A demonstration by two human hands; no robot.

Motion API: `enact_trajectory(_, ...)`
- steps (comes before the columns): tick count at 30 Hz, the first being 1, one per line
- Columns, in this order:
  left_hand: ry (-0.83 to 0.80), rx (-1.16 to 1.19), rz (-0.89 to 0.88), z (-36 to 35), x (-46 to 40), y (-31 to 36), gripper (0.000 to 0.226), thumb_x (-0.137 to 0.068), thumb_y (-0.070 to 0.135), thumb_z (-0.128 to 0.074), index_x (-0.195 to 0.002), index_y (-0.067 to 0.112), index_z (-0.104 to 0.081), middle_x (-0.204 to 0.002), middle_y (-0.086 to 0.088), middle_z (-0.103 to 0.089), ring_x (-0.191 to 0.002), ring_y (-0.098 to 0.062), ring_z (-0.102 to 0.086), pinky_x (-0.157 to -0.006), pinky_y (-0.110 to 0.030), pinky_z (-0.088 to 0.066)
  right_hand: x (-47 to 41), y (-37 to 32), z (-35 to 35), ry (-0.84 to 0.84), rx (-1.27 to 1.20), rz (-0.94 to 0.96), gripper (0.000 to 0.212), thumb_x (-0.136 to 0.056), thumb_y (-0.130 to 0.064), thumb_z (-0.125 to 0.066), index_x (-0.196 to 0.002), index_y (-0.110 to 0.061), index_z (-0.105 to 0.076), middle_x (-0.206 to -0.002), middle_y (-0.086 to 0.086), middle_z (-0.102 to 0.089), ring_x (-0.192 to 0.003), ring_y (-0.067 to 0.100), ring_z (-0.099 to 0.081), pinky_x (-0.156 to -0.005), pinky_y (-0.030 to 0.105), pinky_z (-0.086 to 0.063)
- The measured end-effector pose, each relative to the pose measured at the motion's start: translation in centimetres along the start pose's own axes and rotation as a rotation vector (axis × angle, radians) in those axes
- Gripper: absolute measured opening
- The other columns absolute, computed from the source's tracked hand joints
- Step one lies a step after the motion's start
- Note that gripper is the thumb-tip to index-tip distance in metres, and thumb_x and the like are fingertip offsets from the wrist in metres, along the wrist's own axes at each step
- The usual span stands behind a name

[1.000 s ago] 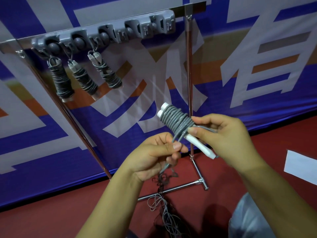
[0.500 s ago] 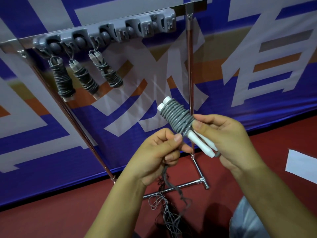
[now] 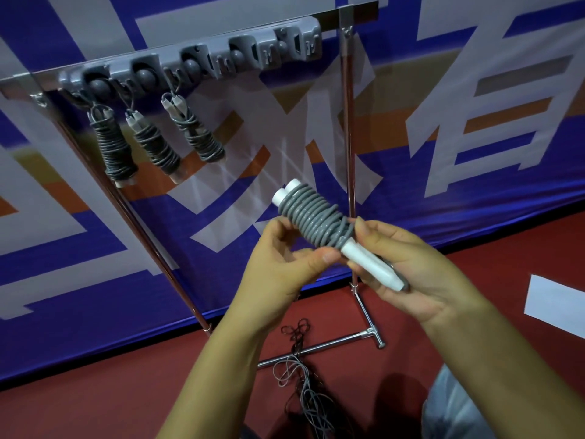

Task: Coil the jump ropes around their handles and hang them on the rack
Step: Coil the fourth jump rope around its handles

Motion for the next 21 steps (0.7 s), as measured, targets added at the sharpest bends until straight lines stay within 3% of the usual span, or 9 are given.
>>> enact_trajectory(2,-0.041,0.053,-0.015,-0.4,0.1,0.4,0.066,-0.061,0.010,-0.085,-0.112,0.003,-0.045,-0.077,0.004,-0.068,-0.056,-0.006,-0.063,-0.052,-0.014,-0.048,0.1,1.2,-0.9,-0.064,-0.072,-0.093,0.030,-0.067,-0.020,-0.063,-0.087,0.001,-0.068,-0.090,0.024,-0.070,-0.061,0.020,-0.071,-0.041,0.016,-0.051)
enact_trajectory(4,-0.016,0.046,-0.026,-0.1,0.2,0.5,0.075,-0.054,0.011,-0.085,-0.118,0.009,-0.047,-0.079,0.004,-0.067,-0.062,-0.005,-0.064,-0.057,-0.014,-0.049,0.3,1.6,-1.4,-0.091,-0.107,-0.138,0.027,-0.068,-0.020,-0.062,-0.082,0.000,-0.072,-0.084,0.022,-0.070,-0.054,0.016,-0.069,-0.040,0.015,-0.050)
enact_trajectory(6,0.060,0.025,-0.028,0.9,0.2,0.1,0.069,-0.055,0.015,-0.082,-0.117,0.009,-0.051,-0.084,0.000,-0.065,-0.069,-0.006,-0.064,-0.062,-0.016,-0.051,0.0,1.4,-1.3,-0.082,0.005,-0.102,0.024,-0.068,-0.023,-0.062,-0.077,-0.003,-0.073,-0.071,0.013,-0.070,-0.050,0.012,-0.066,-0.041,0.015,-0.050)
enact_trajectory(9,0.151,0.011,-0.029,2.0,0.6,-0.4,0.079,-0.046,0.028,-0.090,-0.113,0.008,-0.054,-0.086,-0.002,-0.064,-0.074,-0.008,-0.062,-0.065,-0.018,-0.051,-0.8,0.1,-0.4,-0.018,0.334,0.053,0.037,-0.068,-0.032,-0.066,-0.093,-0.006,-0.063,-0.074,0.007,-0.071,-0.061,0.012,-0.068,-0.050,0.019,-0.052)
enact_trajectory(11,0.180,-0.039,-0.033,2.3,0.9,-0.2,0.069,-0.050,0.018,-0.091,-0.108,0.010,-0.055,-0.077,0.006,-0.066,-0.068,-0.003,-0.061,-0.061,-0.015,-0.049,-0.7,-1.2,0.8,0.090,0.550,0.181,0.048,-0.060,-0.040,-0.071,-0.096,-0.012,-0.056,-0.081,0.004,-0.070,-0.068,0.011,-0.068,-0.058,0.023,-0.052)
enact_trajectory(13,0.187,-0.097,-0.047,1.9,1.1,0.6,0.059,-0.054,0.008,-0.085,-0.103,0.013,-0.054,-0.073,0.012,-0.069,-0.066,0.001,-0.063,-0.060,-0.013,-0.049,0.0,-2.8,1.1,0.139,0.685,0.329,0.040,-0.064,-0.041,-0.073,-0.091,-0.015,-0.058,-0.083,0.000,-0.069,-0.074,0.011,-0.068,-0.064,0.024,-0.054)
enact_trajectory(15,0.210,-0.174,-0.061,1.8,1.2,1.2,0.053,-0.055,0.014,-0.077,-0.103,0.016,-0.055,-0.078,0.012,-0.070,-0.071,0.002,-0.065,-0.063,-0.013,-0.049,1.1,-3.5,0.0,0.080,0.757,0.435,0.029,-0.071,-0.041,-0.068,-0.089,-0.018,-0.064,-0.083,-0.002,-0.069,-0.077,0.008,-0.067,-0.065,0.021,-0.054)
enact_trajectory(18,0.252,-0.207,-0.076,1.6,1.3,1.9,0.051,-0.057,0.018,-0.076,-0.103,0.013,-0.056,-0.077,0.010,-0.069,-0.068,0.002,-0.064,-0.059,-0.013,-0.048,1.9,-2.9,-1.2,0.014,0.856,0.462,0.037,-0.065,-0.053,-0.066,-0.096,-0.034,-0.066,-0.097,-0.014,-0.070,-0.093,0.001,-0.066,-0.079,0.020,-0.053)
enact_trajectory(21,0.233,-0.099,-0.057,1.0,1.3,1.4,0.045,-0.060,0.014,-0.073,-0.099,0.005,-0.053,-0.060,0.010,-0.064,-0.052,0.001,-0.058,-0.048,-0.009,-0.043,2.2,-2.5,-1.4,0.020,0.886,0.492,0.033,-0.067,-0.049,-0.067,-0.098,-0.043,-0.066,-0.100,-0.017,-0.070,-0.097,0.002,-0.065,-0.084,0.023,-0.052)
Point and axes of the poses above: each hand's wrist, its own x-axis away from the middle knuckle, its own z-axis out of the back of the hand, y = z × x, the point moved 10 cm from there along -x, towards the middle knuckle
